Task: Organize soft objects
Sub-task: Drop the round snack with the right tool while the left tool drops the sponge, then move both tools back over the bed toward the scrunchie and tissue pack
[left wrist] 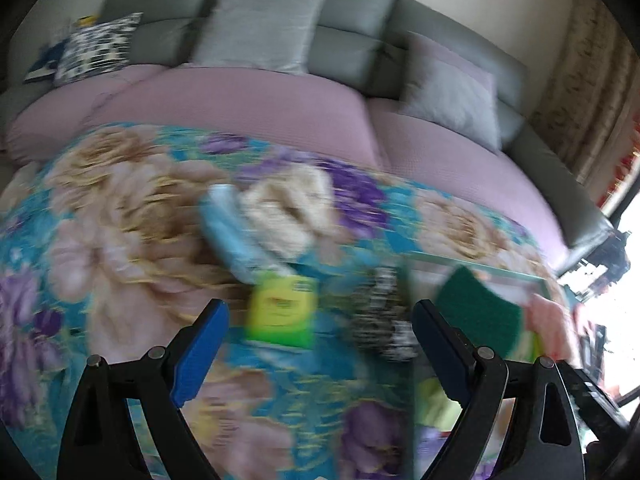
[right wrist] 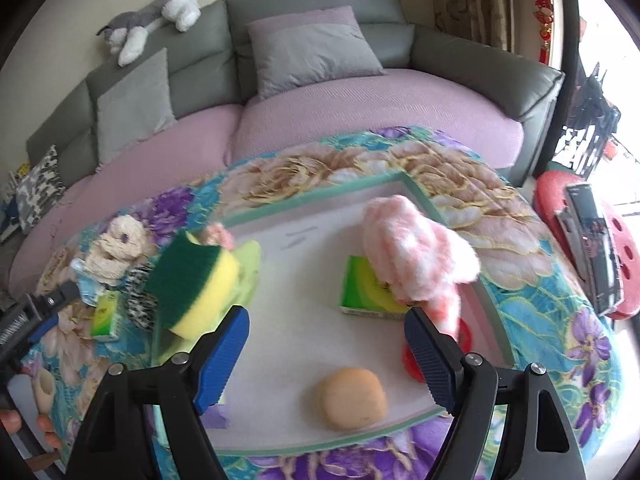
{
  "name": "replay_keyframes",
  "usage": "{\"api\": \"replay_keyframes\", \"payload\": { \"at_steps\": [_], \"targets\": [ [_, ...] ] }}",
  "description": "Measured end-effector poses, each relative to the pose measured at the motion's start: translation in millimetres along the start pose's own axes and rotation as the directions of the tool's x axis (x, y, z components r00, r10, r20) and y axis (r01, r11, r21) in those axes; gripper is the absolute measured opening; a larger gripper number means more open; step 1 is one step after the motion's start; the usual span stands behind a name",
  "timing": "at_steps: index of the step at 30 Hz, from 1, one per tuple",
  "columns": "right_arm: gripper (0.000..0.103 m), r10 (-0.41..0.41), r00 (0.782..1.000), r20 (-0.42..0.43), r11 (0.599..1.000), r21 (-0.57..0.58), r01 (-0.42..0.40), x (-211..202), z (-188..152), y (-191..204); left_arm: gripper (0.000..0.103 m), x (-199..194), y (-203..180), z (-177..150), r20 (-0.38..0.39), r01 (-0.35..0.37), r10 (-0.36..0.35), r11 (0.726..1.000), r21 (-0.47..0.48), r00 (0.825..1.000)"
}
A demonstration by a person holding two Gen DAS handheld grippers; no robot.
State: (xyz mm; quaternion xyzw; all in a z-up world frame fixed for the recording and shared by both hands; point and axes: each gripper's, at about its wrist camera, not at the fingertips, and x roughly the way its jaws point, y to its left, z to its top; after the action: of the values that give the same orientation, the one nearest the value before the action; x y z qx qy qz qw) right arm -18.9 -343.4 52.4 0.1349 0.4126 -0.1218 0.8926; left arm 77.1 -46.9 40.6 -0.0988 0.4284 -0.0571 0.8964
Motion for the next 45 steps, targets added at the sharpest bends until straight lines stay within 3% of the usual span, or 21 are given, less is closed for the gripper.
{"api": "replay_keyframes", "payload": {
  "at_steps": [9,16,21,26,29,39,45],
  "targets": [
    [0.083,0.138,0.990,0.021,0.985,-0.104,-0.135,3,-3,67,0.093,-16,70,5,0.053,-0.158,0.165,0.981,-0.115,0.985],
    [0.083,0.238,0.971,0.010,0.950,-0.211,-0.231,8,-14,123,0.094,-33,108,5,0.081,-0.194,0.211,0.965,-0.179,0.974],
    [0.083,0.266,0.964,-0.017,0.927,-0.269,-0.261,19,-24,152,0.094,-36,123,6,0.080,-0.198,0.219,0.958,-0.210,0.972],
    [0.082,0.315,0.948,-0.039,0.907,-0.283,-0.313,27,-30,171,0.094,-26,121,5,0.069,-0.177,0.194,0.963,-0.205,0.979],
    [0.081,0.301,0.953,-0.047,0.908,-0.293,-0.301,37,-32,178,0.094,-17,116,5,0.058,-0.153,0.167,0.968,-0.196,0.984],
    [0.048,0.249,0.964,-0.090,0.928,-0.262,-0.264,67,-31,175,0.094,26,96,-4,0.001,-0.073,0.074,0.986,-0.152,0.997],
    [0.044,0.217,0.971,-0.100,0.939,-0.249,-0.236,83,-31,175,0.094,38,97,-7,-0.024,-0.047,0.044,0.986,-0.161,0.999]
  ]
}}
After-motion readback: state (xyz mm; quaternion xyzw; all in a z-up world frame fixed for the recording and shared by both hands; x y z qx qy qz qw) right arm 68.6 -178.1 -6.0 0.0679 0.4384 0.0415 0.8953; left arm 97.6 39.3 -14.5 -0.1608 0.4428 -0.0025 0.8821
